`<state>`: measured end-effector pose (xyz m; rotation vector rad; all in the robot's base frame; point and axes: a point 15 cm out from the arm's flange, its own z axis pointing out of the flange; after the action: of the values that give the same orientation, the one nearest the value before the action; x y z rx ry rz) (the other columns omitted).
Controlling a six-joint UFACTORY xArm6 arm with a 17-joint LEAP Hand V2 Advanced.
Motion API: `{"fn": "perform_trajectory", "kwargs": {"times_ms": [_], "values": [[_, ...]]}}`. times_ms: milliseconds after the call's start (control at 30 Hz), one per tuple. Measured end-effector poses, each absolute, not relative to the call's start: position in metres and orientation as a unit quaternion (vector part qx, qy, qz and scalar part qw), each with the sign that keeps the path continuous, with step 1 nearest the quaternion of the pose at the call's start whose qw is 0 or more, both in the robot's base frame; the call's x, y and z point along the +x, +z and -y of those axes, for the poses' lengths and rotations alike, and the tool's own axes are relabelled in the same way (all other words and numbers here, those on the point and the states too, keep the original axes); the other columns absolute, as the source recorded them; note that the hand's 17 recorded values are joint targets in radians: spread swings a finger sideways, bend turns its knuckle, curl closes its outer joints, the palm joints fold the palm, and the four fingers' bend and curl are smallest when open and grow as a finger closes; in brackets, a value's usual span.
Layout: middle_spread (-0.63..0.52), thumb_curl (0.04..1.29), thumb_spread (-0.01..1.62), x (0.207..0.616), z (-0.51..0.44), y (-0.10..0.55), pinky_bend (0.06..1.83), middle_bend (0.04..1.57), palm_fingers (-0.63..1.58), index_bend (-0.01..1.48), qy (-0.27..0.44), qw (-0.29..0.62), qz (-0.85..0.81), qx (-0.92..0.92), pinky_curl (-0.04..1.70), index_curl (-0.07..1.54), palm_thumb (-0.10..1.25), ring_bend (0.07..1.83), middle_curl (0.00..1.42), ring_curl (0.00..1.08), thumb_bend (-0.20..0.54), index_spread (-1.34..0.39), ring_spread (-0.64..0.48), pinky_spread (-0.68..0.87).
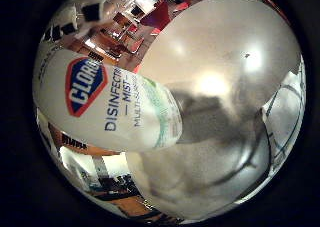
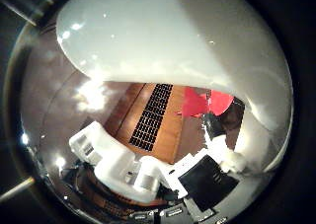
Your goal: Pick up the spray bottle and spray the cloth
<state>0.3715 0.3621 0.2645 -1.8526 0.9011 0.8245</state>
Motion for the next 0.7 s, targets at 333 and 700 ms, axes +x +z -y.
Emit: {"fn": "perform_trajectory", "kwargs": {"times_ms": [333, 700], "values": [[0.01, 0.56, 1.04, 0.390, -0.321, 0.285, 0.45, 0.47, 0.11, 0.27, 0.308, 0.458, -0.372, -0.747, 0.54, 0.45, 0.81, 0.73, 0.41, 0.35, -0.021, -0.28, 0.00, 0.39], [0.02, 0.53, 1.04, 0.383, -0.261, 0.290, 0.31, 0.35, 0.25, 0.19, 0.280, 0.459, -0.409, -0.737, 0.41, 0.43, 0.80, 0.54, 0.39, 0.29, -0.021, -0.25, 0.07, 0.44]]}}
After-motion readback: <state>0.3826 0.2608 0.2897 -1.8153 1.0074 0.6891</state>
